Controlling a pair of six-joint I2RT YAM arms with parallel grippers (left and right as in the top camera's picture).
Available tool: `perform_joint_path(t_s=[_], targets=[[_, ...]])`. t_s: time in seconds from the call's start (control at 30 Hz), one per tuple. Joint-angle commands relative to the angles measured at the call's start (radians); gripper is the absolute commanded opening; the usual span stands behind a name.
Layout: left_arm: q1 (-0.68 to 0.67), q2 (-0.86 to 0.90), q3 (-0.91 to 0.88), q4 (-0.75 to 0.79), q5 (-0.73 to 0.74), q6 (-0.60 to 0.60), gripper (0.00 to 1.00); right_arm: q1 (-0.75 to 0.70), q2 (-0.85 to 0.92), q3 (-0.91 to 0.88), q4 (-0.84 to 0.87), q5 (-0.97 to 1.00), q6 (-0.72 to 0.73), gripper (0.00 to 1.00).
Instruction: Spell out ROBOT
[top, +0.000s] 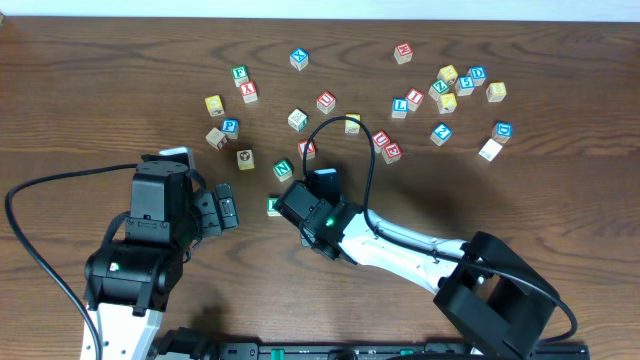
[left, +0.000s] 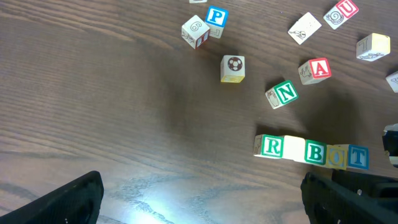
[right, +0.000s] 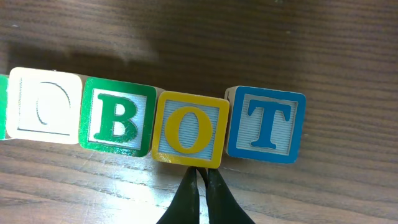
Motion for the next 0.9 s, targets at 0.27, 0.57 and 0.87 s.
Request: perform_joint_path(t_s=[0.27,0.57,0.87], targets=[[0.005,0.0,0.022,-0.002,-0.005,0.012,1.0,0.006,0.016,-0.008,0.007,0.031,0.014,0.01],[0.005,0.0,0.022,-0.002,-0.005,0.012,1.0,0.006,0.016,-0.008,0.007,0.034,0.014,0.01],[0.005,0.0,0.022,-0.002,-0.005,0.012,1.0,0.007,0.016,-0.008,-0.003,0.025,0.013,0.01]])
